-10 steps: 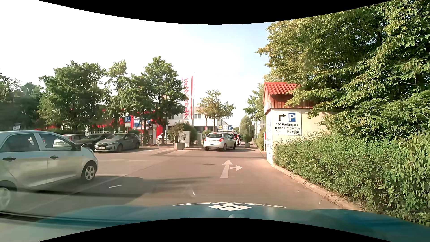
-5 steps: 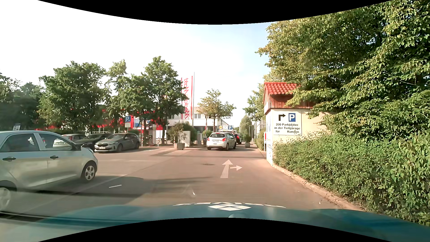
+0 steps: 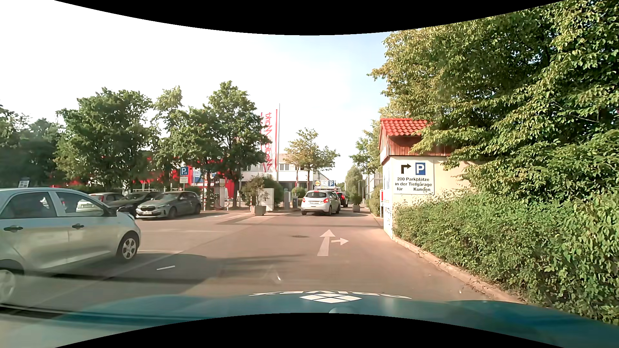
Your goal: Follow the waypoints while adhering to traffic rules and regulations
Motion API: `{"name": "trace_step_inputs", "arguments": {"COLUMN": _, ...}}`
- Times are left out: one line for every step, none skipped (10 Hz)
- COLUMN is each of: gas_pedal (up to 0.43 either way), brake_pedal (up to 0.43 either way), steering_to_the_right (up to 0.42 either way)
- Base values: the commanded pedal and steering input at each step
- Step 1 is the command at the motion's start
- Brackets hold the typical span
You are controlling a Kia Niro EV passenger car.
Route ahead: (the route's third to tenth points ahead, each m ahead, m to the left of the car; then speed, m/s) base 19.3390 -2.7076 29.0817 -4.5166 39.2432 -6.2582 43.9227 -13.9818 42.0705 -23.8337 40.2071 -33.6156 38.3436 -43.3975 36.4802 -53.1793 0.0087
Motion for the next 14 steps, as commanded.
{"name": "trace_step_inputs", "arguments": {"gas_pedal": 0.000, "brake_pedal": 0.262, "steering_to_the_right": 0.047}}
{"name": "trace_step_inputs", "arguments": {"gas_pedal": 0.000, "brake_pedal": 0.262, "steering_to_the_right": 0.047}}
{"name": "trace_step_inputs", "arguments": {"gas_pedal": 0.000, "brake_pedal": 0.262, "steering_to_the_right": 0.047}}
{"name": "trace_step_inputs", "arguments": {"gas_pedal": 0.000, "brake_pedal": 0.262, "steering_to_the_right": 0.047}}
{"name": "trace_step_inputs", "arguments": {"gas_pedal": 0.000, "brake_pedal": 0.262, "steering_to_the_right": 0.047}}
{"name": "trace_step_inputs", "arguments": {"gas_pedal": 0.000, "brake_pedal": 0.268, "steering_to_the_right": 0.047}}
{"name": "trace_step_inputs", "arguments": {"gas_pedal": 0.000, "brake_pedal": 0.268, "steering_to_the_right": 0.047}}
{"name": "trace_step_inputs", "arguments": {"gas_pedal": 0.000, "brake_pedal": 0.268, "steering_to_the_right": 0.047}}
{"name": "trace_step_inputs", "arguments": {"gas_pedal": 0.000, "brake_pedal": 0.268, "steering_to_the_right": 0.047}}
{"name": "trace_step_inputs", "arguments": {"gas_pedal": 0.000, "brake_pedal": 0.274, "steering_to_the_right": 0.047}}
{"name": "trace_step_inputs", "arguments": {"gas_pedal": 0.000, "brake_pedal": 0.268, "steering_to_the_right": 0.047}}
{"name": "trace_step_inputs", "arguments": {"gas_pedal": 0.000, "brake_pedal": 0.268, "steering_to_the_right": 0.047}}
{"name": "trace_step_inputs", "arguments": {"gas_pedal": 0.000, "brake_pedal": 0.274, "steering_to_the_right": 0.047}}
{"name": "trace_step_inputs", "arguments": {"gas_pedal": 0.000, "brake_pedal": 0.274, "steering_to_the_right": 0.047}}
